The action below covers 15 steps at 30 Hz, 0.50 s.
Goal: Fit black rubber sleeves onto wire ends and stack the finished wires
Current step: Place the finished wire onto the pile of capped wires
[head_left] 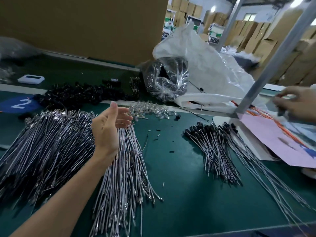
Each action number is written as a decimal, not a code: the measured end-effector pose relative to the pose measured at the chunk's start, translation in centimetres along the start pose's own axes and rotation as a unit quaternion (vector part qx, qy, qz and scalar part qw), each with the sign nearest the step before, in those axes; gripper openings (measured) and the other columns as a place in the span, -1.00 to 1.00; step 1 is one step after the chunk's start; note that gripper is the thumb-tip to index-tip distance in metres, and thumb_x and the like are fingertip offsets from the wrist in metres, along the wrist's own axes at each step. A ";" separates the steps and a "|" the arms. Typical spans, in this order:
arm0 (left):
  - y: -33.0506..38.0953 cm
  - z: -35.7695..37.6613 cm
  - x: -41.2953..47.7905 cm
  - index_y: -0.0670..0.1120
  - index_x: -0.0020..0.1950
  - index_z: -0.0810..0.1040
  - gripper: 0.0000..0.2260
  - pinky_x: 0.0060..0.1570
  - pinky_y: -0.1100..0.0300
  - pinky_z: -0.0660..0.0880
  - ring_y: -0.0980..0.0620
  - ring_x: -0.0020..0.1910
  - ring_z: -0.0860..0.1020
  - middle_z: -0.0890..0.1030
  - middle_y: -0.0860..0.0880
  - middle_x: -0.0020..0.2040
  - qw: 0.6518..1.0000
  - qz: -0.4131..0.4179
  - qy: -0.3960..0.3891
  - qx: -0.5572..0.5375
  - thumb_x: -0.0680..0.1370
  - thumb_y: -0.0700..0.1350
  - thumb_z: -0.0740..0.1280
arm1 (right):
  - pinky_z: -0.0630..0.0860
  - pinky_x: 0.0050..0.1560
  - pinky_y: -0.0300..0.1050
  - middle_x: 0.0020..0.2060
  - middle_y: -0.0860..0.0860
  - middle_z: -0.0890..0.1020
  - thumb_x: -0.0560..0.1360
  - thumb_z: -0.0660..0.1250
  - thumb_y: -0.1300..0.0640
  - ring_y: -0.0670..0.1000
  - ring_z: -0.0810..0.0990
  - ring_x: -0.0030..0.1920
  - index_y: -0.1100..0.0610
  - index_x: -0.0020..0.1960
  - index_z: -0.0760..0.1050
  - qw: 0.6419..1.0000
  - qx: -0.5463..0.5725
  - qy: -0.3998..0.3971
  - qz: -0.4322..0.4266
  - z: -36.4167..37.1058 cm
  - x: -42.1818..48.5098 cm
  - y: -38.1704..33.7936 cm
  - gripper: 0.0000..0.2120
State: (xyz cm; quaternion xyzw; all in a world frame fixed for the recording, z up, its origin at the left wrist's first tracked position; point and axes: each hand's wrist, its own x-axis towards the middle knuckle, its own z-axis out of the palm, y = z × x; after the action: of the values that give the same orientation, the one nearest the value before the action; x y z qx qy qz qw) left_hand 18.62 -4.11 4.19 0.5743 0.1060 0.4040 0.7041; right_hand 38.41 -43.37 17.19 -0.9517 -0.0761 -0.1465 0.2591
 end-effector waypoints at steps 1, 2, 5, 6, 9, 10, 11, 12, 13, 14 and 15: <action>-0.1 0.0 0.1 -0.12 -0.14 0.62 -0.61 -0.29 0.20 0.54 0.00 -0.35 0.62 0.66 -0.02 -0.33 1.000 -0.003 0.017 -0.002 0.60 0.11 0.14 | 0.42 -0.48 -0.17 -0.43 0.08 0.65 0.59 0.32 0.07 -0.02 0.52 -0.55 0.08 -0.11 0.56 0.998 -0.061 -0.022 -0.021 0.2 -1.1 -1.8 -0.87; -0.1 -0.1 0.2 -0.13 -0.14 0.62 -0.61 -0.30 0.21 0.54 0.00 -0.36 0.62 0.66 -0.03 -0.33 1.000 -0.005 0.030 0.000 0.63 0.08 0.14 | 0.42 -0.44 -0.18 -0.41 0.06 0.64 0.60 0.30 0.08 -0.03 0.55 -0.48 0.14 -0.03 0.58 0.993 -0.112 -0.037 -0.016 2.4 -1.6 -3.1 -0.85; -0.2 -0.5 0.2 -0.13 -0.15 0.63 -0.62 -0.30 0.20 0.54 -0.01 -0.35 0.62 0.66 -0.01 -0.36 0.999 -0.012 0.049 0.004 0.66 0.03 0.14 | 0.50 -0.05 -0.11 0.01 0.22 0.65 0.64 0.21 0.06 0.14 0.63 -0.06 0.23 0.30 0.50 0.964 -0.196 -0.169 -0.058 7.5 -2.7 -4.9 -0.67; -0.2 -0.6 0.2 -0.13 -0.15 0.63 -0.62 -0.29 0.19 0.55 -0.01 -0.35 0.62 0.66 -0.02 -0.35 0.999 -0.015 0.051 0.002 0.66 0.04 0.15 | 0.49 0.12 0.00 0.17 0.25 0.60 0.65 0.19 0.05 0.19 0.59 0.11 0.21 0.37 0.44 0.959 -0.212 -0.176 -0.059 8.5 -3.0 -5.9 -0.63; -0.3 -0.9 0.3 -0.12 -0.14 0.64 -0.61 -0.29 0.19 0.56 -0.01 -0.34 0.62 0.67 -0.04 -0.33 0.998 -0.023 0.059 0.004 0.67 0.05 0.15 | 0.52 0.04 0.02 0.08 0.19 0.61 0.64 0.20 0.08 0.14 0.58 0.01 0.21 0.19 0.54 0.959 -0.196 -0.119 -0.168 11.1 -4.6 -10.7 -0.74; -0.3 -0.9 0.4 -0.12 -0.15 0.63 -0.62 -0.29 0.20 0.56 -0.01 -0.34 0.62 0.67 -0.04 -0.33 0.998 -0.025 0.059 0.007 0.67 0.05 0.15 | 0.51 -0.09 -0.06 -0.09 0.13 0.65 0.63 0.23 0.07 0.07 0.58 -0.16 0.21 0.00 0.57 0.958 -0.156 -0.119 -0.209 12.1 -5.7 -12.5 -0.76; -0.3 -0.9 0.4 -0.11 -0.15 0.63 -0.62 -0.30 0.21 0.55 0.00 -0.35 0.62 0.67 -0.04 -0.33 0.998 -0.027 0.059 0.010 0.67 0.04 0.15 | 0.50 -0.23 -0.12 -0.27 0.08 0.65 0.61 0.26 0.03 0.03 0.57 -0.32 0.20 -0.17 0.58 0.958 -0.104 -0.154 -0.220 13.2 -7.2 -14.4 -0.70; -0.3 -0.9 0.4 -0.11 -0.16 0.63 -0.62 -0.31 0.22 0.55 0.00 -0.35 0.62 0.67 -0.04 -0.33 0.998 -0.027 0.058 0.013 0.67 0.04 0.15 | 0.51 -0.35 -0.19 -0.40 0.05 0.64 0.59 0.28 -0.03 0.01 0.57 -0.43 0.20 -0.28 0.58 0.954 -0.055 -0.203 -0.214 14.5 -8.7 -15.9 -0.61; -0.3 -0.9 0.4 -0.11 -0.16 0.63 -0.62 -0.32 0.23 0.55 0.01 -0.36 0.62 0.67 -0.04 -0.33 0.998 -0.028 0.057 0.016 0.67 0.04 0.15 | 0.53 -0.42 -0.24 -0.47 0.03 0.64 0.57 0.29 -0.10 -0.02 0.57 -0.50 0.20 -0.33 0.59 0.946 -0.027 -0.262 -0.187 15.8 -10.2 -17.3 -0.54; -0.3 -0.9 0.4 -0.12 -0.16 0.63 -0.62 -0.32 0.23 0.54 0.01 -0.36 0.62 0.67 -0.04 -0.33 0.998 -0.029 0.056 0.017 0.67 0.04 0.15 | 0.56 -0.42 -0.22 -0.48 0.05 0.64 0.56 0.29 -0.16 -0.03 0.58 -0.52 0.23 -0.34 0.61 0.938 -0.023 -0.310 -0.157 17.3 -11.5 -18.3 -0.48; -0.3 -1.0 0.4 -0.12 -0.16 0.63 -0.61 -0.33 0.23 0.54 0.00 -0.36 0.62 0.67 -0.05 -0.32 0.998 -0.031 0.054 0.016 0.67 0.04 0.15 | 0.61 -0.36 -0.16 -0.46 0.08 0.66 0.55 0.29 -0.19 -0.01 0.59 -0.50 0.28 -0.33 0.61 0.929 -0.035 -0.341 -0.139 18.6 -12.4 -19.0 -0.44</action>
State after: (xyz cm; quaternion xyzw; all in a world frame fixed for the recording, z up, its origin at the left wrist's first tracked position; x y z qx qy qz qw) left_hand 18.39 -3.13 3.77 0.5590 0.1680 0.4107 0.7004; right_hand 26.94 -18.39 6.87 -0.9327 -0.2858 0.1501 0.1609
